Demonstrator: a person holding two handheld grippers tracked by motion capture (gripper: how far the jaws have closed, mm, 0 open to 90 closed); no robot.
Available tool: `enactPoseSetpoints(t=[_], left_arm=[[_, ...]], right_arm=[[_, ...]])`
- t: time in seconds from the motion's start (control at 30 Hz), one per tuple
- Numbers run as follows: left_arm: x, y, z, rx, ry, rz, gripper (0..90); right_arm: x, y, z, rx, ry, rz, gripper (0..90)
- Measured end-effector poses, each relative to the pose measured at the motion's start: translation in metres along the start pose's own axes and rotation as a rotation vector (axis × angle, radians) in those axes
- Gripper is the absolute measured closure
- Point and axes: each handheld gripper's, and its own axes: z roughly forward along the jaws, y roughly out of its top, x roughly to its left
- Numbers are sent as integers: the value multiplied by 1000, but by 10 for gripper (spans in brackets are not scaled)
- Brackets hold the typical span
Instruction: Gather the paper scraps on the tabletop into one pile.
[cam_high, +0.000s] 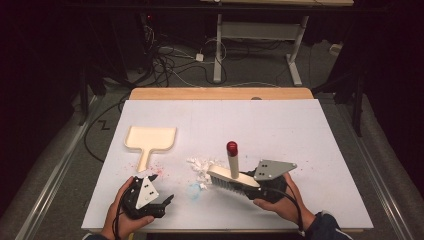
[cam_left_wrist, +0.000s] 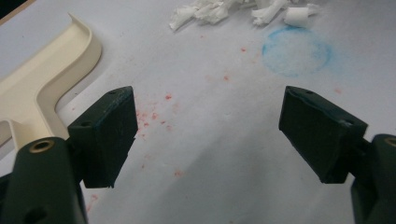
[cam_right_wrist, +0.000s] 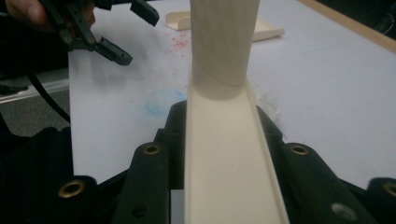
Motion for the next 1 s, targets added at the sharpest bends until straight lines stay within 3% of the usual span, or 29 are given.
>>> enactPoseSetpoints(t=[0.27, 0.33, 0.53, 0.6, 0.7, 0.8, 0.87, 1.0], left_arm=[[0, 0, -1, 0, 7, -3, 188], [0, 0, -1, 0, 6, -4, 188], [0, 0, 0, 9, 7, -1, 188], [0, 0, 0, 9, 9, 1, 188], [0, 0, 0, 10, 7, 1, 187], [0, 0, 0, 10, 5, 6, 188], [-1, 0, 1, 8, 3, 8, 188], [0, 1, 1, 9, 1, 8, 188]], right_arm=[[-8, -2, -43, -66, -94, 52, 676], [-11, -4, -47, -48, -154, 73, 676], [-26, -16, -41, 18, -240, 130, 677], [-26, -20, -37, 68, -293, 116, 677], [-27, -26, -30, 121, -288, 147, 678], [-23, -29, -21, 141, -251, 167, 678], [-16, -26, -11, 138, -219, 182, 678], [-5, -12, 12, 117, -209, 165, 677]])
